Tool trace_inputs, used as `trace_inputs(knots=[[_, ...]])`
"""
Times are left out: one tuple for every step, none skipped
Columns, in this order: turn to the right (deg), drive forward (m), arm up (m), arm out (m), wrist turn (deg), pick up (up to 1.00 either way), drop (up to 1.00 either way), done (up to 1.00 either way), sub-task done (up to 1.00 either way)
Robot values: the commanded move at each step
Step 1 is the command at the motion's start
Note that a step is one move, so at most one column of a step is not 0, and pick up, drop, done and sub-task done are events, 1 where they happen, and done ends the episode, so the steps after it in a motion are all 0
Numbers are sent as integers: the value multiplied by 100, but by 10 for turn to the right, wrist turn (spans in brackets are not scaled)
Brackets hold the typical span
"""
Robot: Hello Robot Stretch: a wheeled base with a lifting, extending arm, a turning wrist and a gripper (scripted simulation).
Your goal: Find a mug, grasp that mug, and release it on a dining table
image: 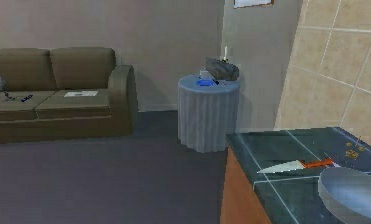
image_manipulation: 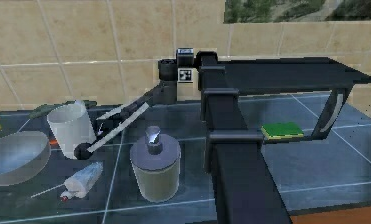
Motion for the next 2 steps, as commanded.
trace_inputs(knots=[[0, 0, 0, 0, -270, 0, 0, 0, 0], [0, 0, 0, -30, 0, 0, 0, 0, 0]])
